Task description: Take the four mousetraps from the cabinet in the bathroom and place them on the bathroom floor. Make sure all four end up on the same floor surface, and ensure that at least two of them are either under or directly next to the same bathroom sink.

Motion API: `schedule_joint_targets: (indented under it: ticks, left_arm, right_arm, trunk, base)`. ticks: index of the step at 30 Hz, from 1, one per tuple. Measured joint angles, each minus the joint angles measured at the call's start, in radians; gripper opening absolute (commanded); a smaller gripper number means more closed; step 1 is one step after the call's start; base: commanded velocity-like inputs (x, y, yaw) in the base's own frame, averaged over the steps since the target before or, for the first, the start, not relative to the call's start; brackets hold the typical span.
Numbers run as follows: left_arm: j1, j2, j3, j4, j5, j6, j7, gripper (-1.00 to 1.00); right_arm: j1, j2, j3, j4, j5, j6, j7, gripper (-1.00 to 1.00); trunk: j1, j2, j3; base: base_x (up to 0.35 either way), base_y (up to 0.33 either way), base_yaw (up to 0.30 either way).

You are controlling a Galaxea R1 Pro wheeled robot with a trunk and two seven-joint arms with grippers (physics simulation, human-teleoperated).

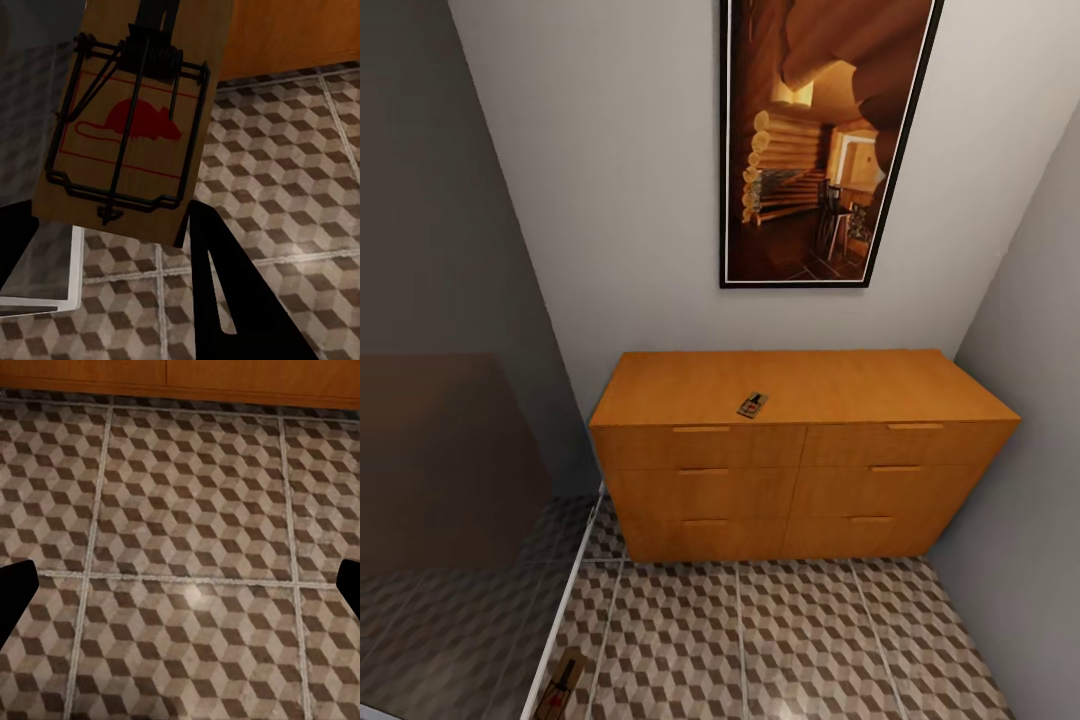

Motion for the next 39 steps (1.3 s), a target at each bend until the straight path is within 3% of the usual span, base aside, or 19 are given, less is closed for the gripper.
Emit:
schedule_joint_targets:
  ticks: [9, 12, 14, 16, 18, 20, 24, 29, 33, 39]
  left_arm:
    - [0.000, 0.000, 0.000, 0.001, 0.000, 0.000, 0.000, -1.00]
    - [0.000, -0.001, 0.000, 0.001, 0.000, 0.000, 0.000, -1.00]
    - [0.000, -0.001, 0.000, 0.001, 0.000, 0.000, 0.000, -1.00]
    - [0.000, -0.005, 0.000, 0.001, 0.000, 0.000, 0.000, -1.00]
    - [0.000, -0.008, 0.000, 0.001, 0.000, 0.001, 0.000, -1.00]
    - [0.000, -0.009, 0.000, 0.001, 0.000, 0.001, 0.000, -1.00]
    - [0.000, -0.011, 0.000, 0.001, 0.000, 0.001, 0.000, -1.00]
    - [0.000, -0.011, 0.000, 0.001, 0.000, 0.000, -0.001, -1.00]
    - [0.000, -0.012, 0.000, 0.001, 0.000, 0.001, -0.001, -1.00]
    - [0.000, -0.012, -0.001, 0.001, 0.000, 0.000, -0.002, -1.00]
  right_arm:
    - [0.000, 0.000, -0.001, -0.015, 0.000, 0.003, -0.004, 1.00]
    - [0.000, 0.000, -0.003, -0.115, 0.001, 0.031, -0.034, 1.00]
    - [0.000, -0.001, -0.002, -0.216, 0.001, 0.092, -0.068, 1.00]
    - [0.000, -0.002, -0.002, -0.331, 0.002, 0.197, -0.109, 1.00]
    - [0.000, -0.004, 0.000, -0.487, 0.003, 0.364, -0.151, 1.00]
    - [0.000, -0.005, 0.000, -0.573, 0.003, 0.444, -0.164, 1.00]
    - [0.000, -0.009, -0.001, -0.849, 0.004, 0.654, -0.184, 1.00]
    - [-0.020, -0.014, -0.003, -1.070, 0.004, 0.893, -0.203, 1.00]
    - [-0.138, -0.016, -0.003, -1.149, 0.004, 1.061, -0.234, 1.00]
    - [-0.344, -0.017, -0.004, -1.161, 0.005, 1.279, -0.246, 1.00]
  trunk:
    - [0.001, 0.000, 0.000]
    - [0.001, 0.000, 0.000]
    - [0.001, 0.000, 0.000]
    - [0.001, 0.000, 0.000]
    - [0.001, 0.000, 0.000]
    - [0.001, 0.000, 0.000]
    - [0.000, 0.000, 0.000]
    - [0.000, 0.000, 0.000]
    - [0.000, 0.000, 0.000]
    - [0.000, 0.000, 0.000]
  base:
    - [-0.228, 0.000, 0.000]
    - [-0.324, 0.000, 0.000]
    - [-0.329, 0.000, 0.000]
    - [-0.331, 0.000, 0.000]
    - [-0.332, 0.000, 0.000]
    - [-0.309, 0.000, 0.000]
    - [-0.143, 0.000, 0.000]
    - [-0.030, 0.000, 0.000]
    - [-0.006, 0.000, 0.000]
    - [-0.001, 0.000, 0.000]
